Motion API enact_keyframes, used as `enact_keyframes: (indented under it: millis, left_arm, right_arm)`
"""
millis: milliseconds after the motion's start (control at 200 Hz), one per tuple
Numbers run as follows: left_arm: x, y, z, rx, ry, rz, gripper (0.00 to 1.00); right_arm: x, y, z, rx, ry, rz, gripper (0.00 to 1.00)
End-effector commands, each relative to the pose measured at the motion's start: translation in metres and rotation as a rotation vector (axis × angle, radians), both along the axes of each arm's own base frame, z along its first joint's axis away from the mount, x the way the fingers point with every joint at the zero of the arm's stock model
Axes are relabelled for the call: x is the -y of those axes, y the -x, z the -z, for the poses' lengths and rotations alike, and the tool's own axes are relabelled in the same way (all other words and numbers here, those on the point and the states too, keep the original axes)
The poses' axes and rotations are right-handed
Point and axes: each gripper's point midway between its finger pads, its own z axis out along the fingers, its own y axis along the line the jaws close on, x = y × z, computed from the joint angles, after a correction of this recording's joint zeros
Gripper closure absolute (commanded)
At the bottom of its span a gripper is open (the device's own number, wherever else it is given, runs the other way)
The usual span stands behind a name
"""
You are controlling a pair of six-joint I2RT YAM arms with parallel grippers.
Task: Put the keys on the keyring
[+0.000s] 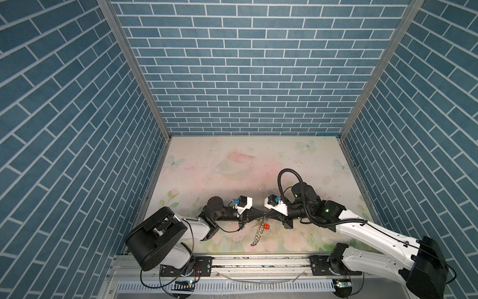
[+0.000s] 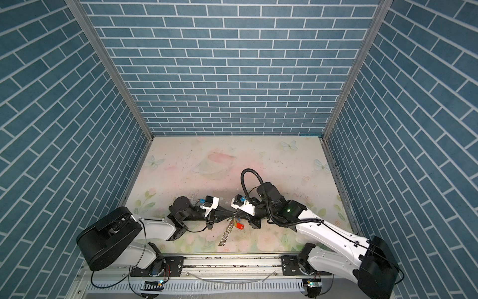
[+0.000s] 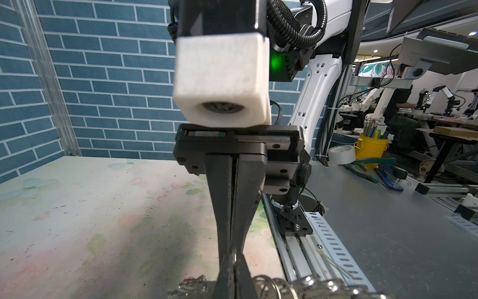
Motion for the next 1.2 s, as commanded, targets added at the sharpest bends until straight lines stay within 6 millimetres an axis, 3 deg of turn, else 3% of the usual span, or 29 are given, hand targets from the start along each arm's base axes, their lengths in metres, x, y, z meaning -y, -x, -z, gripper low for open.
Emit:
enact_keyframes:
  millis: [0, 295, 560, 735, 875, 1000, 1195]
  left_arm:
    - [0.002, 0.003, -0.020, 0.056, 0.055, 0.036, 1.00]
    - [0.005, 0.012, -0.022, 0.049, 0.055, 0.092, 1.00]
    - [0.007, 0.014, -0.018, 0.036, 0.044, 0.110, 1.00]
    - [0.004, -0.003, -0.015, 0.046, 0.046, -0.008, 1.00]
    - [-0.001, -0.021, -0.011, 0.066, 0.035, -0.119, 1.00]
    - [-0.002, -0.030, -0.006, 0.075, -0.004, -0.178, 1.00]
    - [-0.004, -0.041, 0.005, 0.064, -0.059, -0.240, 1.00]
  right_arm:
    - [-0.004, -0.003, -0.003, 0.010, -0.012, 0.007, 1.00]
    - [-0.006, -0.008, 0.000, 0.006, 0.001, 0.019, 1.00]
    - [-0.007, -0.013, -0.009, 0.039, -0.012, 0.037, 1.00]
    - [0.004, -0.015, -0.009, 0.066, 0.010, 0.081, 1.00]
    - [0.019, -0.040, -0.007, 0.154, 0.050, 0.235, 0.86]
    - [0.035, -0.065, -0.011, 0.246, 0.067, 0.385, 0.83]
    - [0.039, -0.073, -0.021, 0.257, 0.016, 0.468, 0.77]
